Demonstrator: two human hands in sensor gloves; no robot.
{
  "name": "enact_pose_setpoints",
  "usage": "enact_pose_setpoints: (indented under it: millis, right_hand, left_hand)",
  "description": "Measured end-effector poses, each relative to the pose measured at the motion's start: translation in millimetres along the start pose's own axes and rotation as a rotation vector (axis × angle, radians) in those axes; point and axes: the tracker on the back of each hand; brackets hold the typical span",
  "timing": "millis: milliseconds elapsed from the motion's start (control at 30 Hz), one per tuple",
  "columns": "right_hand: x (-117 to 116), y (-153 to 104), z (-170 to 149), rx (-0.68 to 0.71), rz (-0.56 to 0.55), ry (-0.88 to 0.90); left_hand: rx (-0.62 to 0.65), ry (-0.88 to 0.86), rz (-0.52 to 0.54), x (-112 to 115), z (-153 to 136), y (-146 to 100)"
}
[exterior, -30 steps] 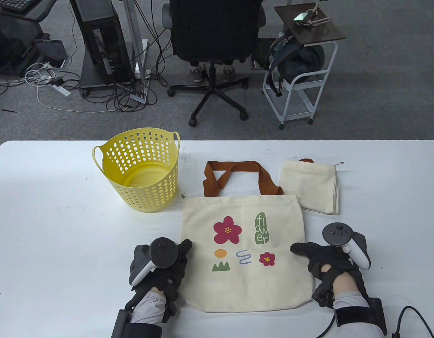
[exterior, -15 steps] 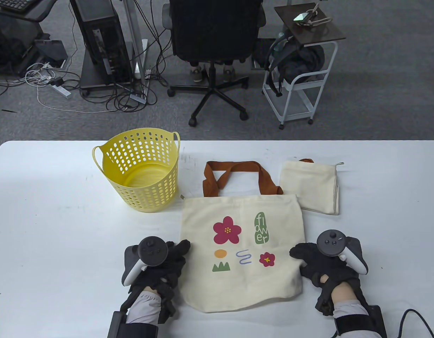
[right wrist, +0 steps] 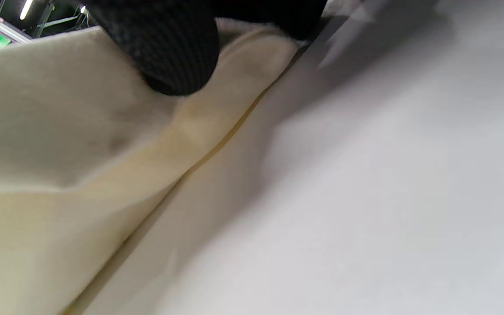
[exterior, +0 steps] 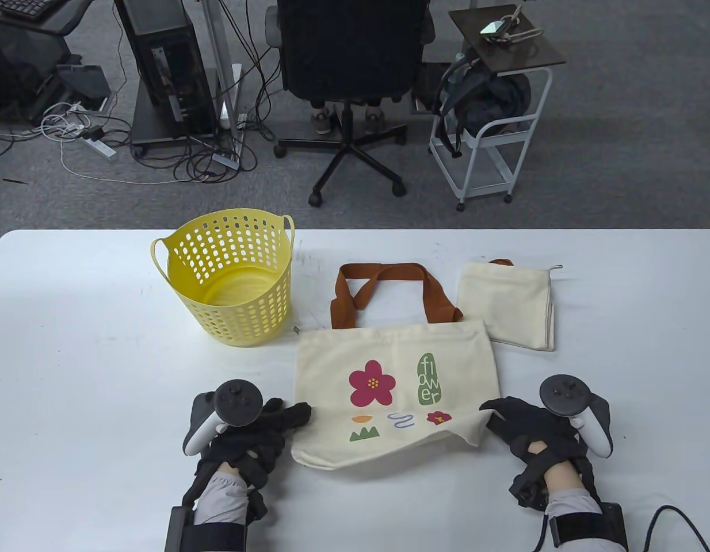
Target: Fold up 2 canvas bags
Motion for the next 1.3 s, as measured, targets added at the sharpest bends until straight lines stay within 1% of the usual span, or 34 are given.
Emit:
enact_pose_setpoints:
  millis: [133,200,333,400,533,567,667,733,767,800,833,900,967,1067,1300]
  right_hand:
    - [-0.3,-1.0,0.9,0.007,-0.018,0.029]
    - [-0.2,-1.9,1.9,0.015,-0.023,0.032]
    - [-1.6,-4.8,6.5,0.024,-0.057,0.053]
    - [-2.0,-4.9,8.1,0.021,-0.065,0.049]
    - [-2.7,-5.1,10.0,0.015,-0.075,0.032]
    - [-2.8,-5.0,9.8,0.021,-0.069,0.032]
    - [-3.9,-4.8,9.1,0.079,0.032,0.023]
    - [-6.3,-4.4,9.6,0.096,0.077,-0.009]
    - [-7.8,-3.6,10.3,0.096,0.117,-0.041]
    - [-7.7,-3.8,11.3,0.08,0.116,-0.061]
    - [-6.7,-4.4,12.8,0.055,0.026,-0.081]
    - [-3.9,-5.0,15.1,0.017,-0.077,-0.081]
    - [-3.5,-5.7,17.4,0.0,-0.112,-0.096]
    - [-4.0,-6.7,22.7,-0.051,-0.18,-0.169]
    - [-10.2,-5.2,31.9,-0.121,-0.231,-0.314]
  left_hand:
    - [0.007,-0.006,-0.01,0.6,0.3,-0.9]
    - [0.01,-0.016,0.008,1.1,-0.2,-1.4]
    - [-0.001,-0.004,0.129,0.3,2.8,-3.4]
    - [-0.002,0.029,0.22,1.0,6.9,-6.0]
    - [-0.031,0.058,0.313,3.6,13.3,-8.2]
    - [-0.041,0.067,0.332,4.1,14.3,-8.7]
    - [-0.067,0.086,0.369,5.3,16.4,-8.7]
    - [-0.078,0.082,0.383,5.9,16.7,-8.8]
    - [-0.082,0.079,0.386,6.1,16.8,-8.8]
    - [-0.086,0.078,0.389,6.3,17.0,-9.0]
    - [-0.097,0.079,0.401,6.5,17.1,-9.5]
    - [-0.109,0.083,0.413,6.9,17.5,-10.1]
    - [-0.125,0.087,0.42,7.1,17.8,-10.2]
    - [-0.153,0.096,0.431,9.2,21.0,-9.6]
    - [-0.204,0.275,0.423,16.3,37.4,-3.7]
Point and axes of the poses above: the tracker on the back of each hand, its own z axis roughly to the thumb side, its own y axis roughly from the wrist to the fingertips, x = y × z, and after that the axes turned 7 degrees about -y, right-handed
